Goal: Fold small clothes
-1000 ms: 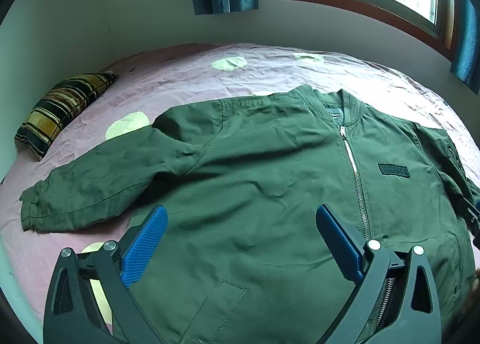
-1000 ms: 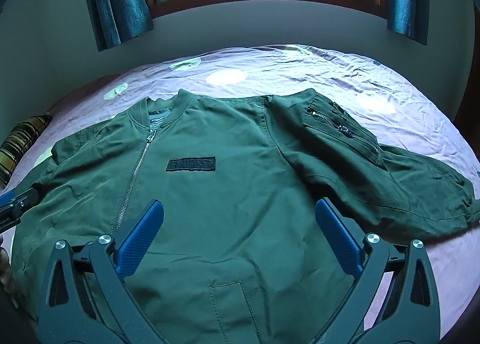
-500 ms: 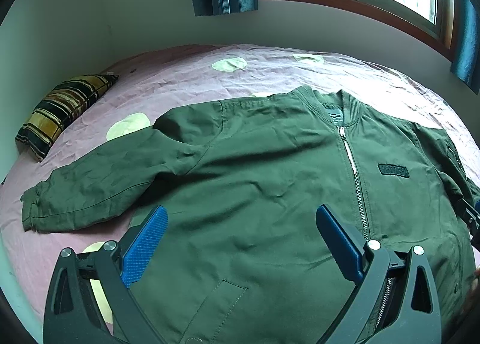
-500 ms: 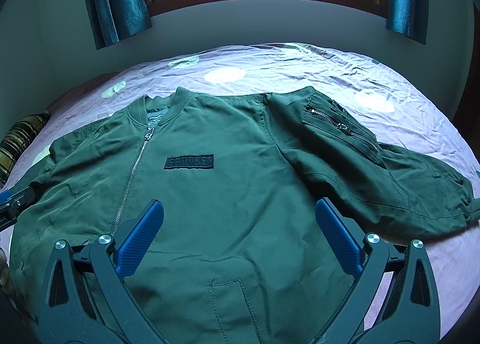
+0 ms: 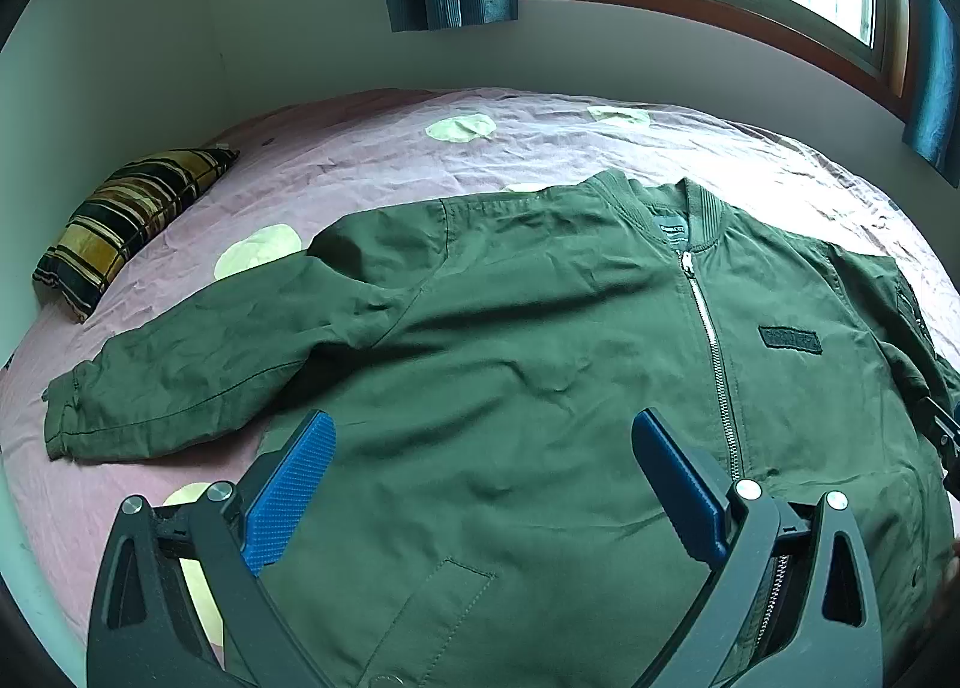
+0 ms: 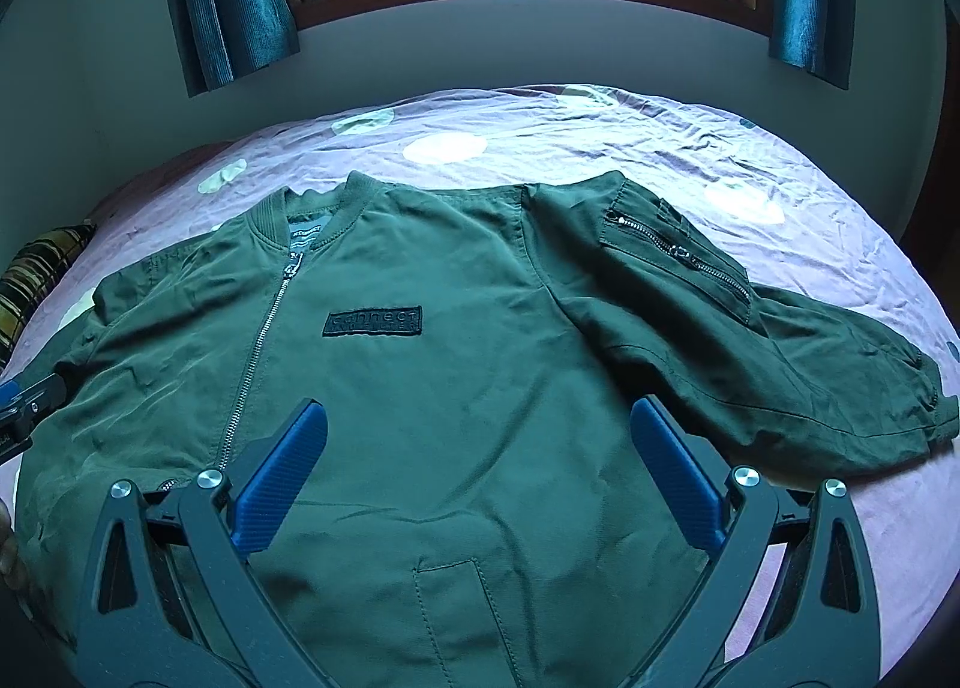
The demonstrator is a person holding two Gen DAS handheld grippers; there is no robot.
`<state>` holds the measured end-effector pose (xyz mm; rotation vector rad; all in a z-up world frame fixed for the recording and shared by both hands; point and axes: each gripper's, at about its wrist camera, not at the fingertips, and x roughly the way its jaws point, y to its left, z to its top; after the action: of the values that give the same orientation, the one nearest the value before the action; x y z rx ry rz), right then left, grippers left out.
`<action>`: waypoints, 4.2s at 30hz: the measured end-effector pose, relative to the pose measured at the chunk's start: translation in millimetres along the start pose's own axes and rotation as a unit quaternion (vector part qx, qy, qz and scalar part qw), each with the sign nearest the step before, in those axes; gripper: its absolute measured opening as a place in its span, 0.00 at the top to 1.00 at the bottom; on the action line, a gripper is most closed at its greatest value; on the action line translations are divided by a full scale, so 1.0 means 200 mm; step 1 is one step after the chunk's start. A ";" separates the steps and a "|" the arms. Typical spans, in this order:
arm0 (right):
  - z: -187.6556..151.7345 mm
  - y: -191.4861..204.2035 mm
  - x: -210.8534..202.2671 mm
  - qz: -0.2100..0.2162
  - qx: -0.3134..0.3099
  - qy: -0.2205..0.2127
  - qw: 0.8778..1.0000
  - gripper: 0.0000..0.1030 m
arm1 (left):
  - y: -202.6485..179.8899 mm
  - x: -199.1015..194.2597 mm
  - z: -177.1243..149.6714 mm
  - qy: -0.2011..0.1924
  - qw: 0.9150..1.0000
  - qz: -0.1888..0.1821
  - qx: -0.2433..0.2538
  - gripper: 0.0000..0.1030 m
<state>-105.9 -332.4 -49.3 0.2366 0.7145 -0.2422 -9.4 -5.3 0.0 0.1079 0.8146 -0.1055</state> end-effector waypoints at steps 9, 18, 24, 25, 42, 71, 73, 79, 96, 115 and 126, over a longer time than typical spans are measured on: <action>0.00 0.00 0.00 -0.001 -0.003 0.002 1.000 0.02 | 0.00 0.01 0.00 0.002 1.000 0.001 0.000 0.04; -0.01 0.00 0.00 -0.001 -0.004 0.003 1.000 0.02 | 0.00 0.01 0.00 0.001 1.000 0.002 0.000 0.04; -0.01 0.01 0.00 -0.001 -0.004 0.004 1.000 0.02 | 0.01 0.02 -0.01 0.000 1.000 0.002 0.000 0.04; -0.01 0.00 0.00 -0.001 -0.004 0.004 1.000 0.02 | 0.01 0.02 -0.01 0.000 1.000 0.002 0.000 0.04; 0.00 -1.08 -0.15 -0.010 0.211 -0.007 0.977 0.02 | 0.07 0.06 -0.01 -0.007 1.000 0.011 -0.011 0.04; -0.16 -1.98 -0.42 -0.084 0.370 -0.053 0.924 0.81 | 0.16 0.10 0.00 0.001 0.999 0.038 -0.013 0.04; -0.06 -1.90 -0.50 -0.062 0.358 -0.078 0.928 0.81 | 0.18 0.10 0.01 -0.003 0.999 0.042 -0.013 0.04; 0.33 -1.37 -0.70 0.029 0.263 -0.146 0.953 0.81 | 0.28 0.08 0.04 -0.006 0.999 0.041 -0.032 0.04; 0.58 0.64 -0.18 0.259 -0.001 -0.011 0.966 0.82 | 0.62 -0.03 0.10 -0.035 0.994 0.044 -0.098 0.04; 0.11 1.10 0.30 0.366 -0.063 0.187 0.910 0.46 | 0.55 0.06 0.05 -0.007 0.996 0.028 -0.082 0.04; 0.30 -0.25 0.10 0.177 0.112 0.058 0.976 0.36 | 0.46 0.09 0.02 -0.008 0.998 -0.002 -0.067 0.04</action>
<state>-69.4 -400.4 -26.2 0.5906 0.7466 0.0319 18.6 83.3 -5.8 -0.0204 0.8036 -0.0548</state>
